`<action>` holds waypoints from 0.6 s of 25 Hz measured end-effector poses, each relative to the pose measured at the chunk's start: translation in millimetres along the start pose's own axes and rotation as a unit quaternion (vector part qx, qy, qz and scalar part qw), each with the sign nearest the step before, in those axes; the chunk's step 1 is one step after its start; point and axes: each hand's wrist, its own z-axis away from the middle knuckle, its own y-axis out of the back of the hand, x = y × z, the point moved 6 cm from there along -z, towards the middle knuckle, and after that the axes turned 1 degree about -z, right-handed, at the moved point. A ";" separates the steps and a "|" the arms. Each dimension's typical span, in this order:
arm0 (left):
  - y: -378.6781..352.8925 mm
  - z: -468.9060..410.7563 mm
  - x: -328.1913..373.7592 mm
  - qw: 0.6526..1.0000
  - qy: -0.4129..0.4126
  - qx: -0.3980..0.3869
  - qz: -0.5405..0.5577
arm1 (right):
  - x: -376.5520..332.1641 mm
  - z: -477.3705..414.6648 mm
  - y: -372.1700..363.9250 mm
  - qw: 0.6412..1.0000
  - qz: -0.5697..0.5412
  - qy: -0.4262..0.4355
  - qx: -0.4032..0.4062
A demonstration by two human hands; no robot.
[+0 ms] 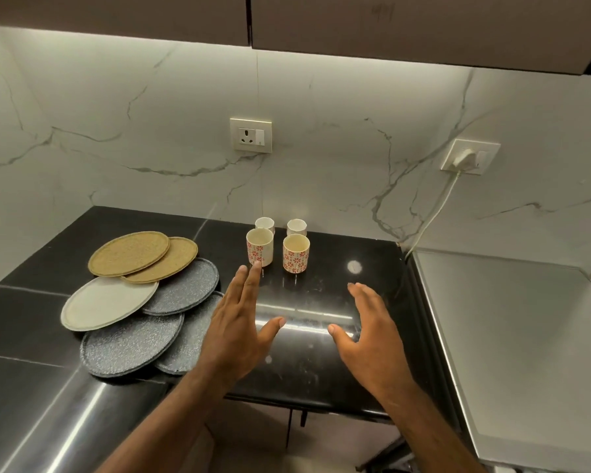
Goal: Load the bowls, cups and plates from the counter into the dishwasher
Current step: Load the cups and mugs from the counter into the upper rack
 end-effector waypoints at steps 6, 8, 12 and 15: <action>-31.1 -60.0 -34.6 0.994 0.091 -0.028 0.045 | 20.9 -69.6 -47.2 0.995 -0.065 -0.058 -0.043; -51.2 -95.0 -57.2 0.986 0.142 -0.040 0.076 | 30.4 -104.3 -71.7 0.992 -0.084 -0.079 -0.056; -90.8 -161.3 -106.6 0.959 0.242 -0.054 0.137 | 49.6 -168.3 -121.9 0.978 -0.132 -0.143 -0.080; -113.5 -203.6 -139.0 0.942 0.288 -0.050 0.166 | 66.7 -207.7 -158.2 0.963 -0.174 -0.189 -0.085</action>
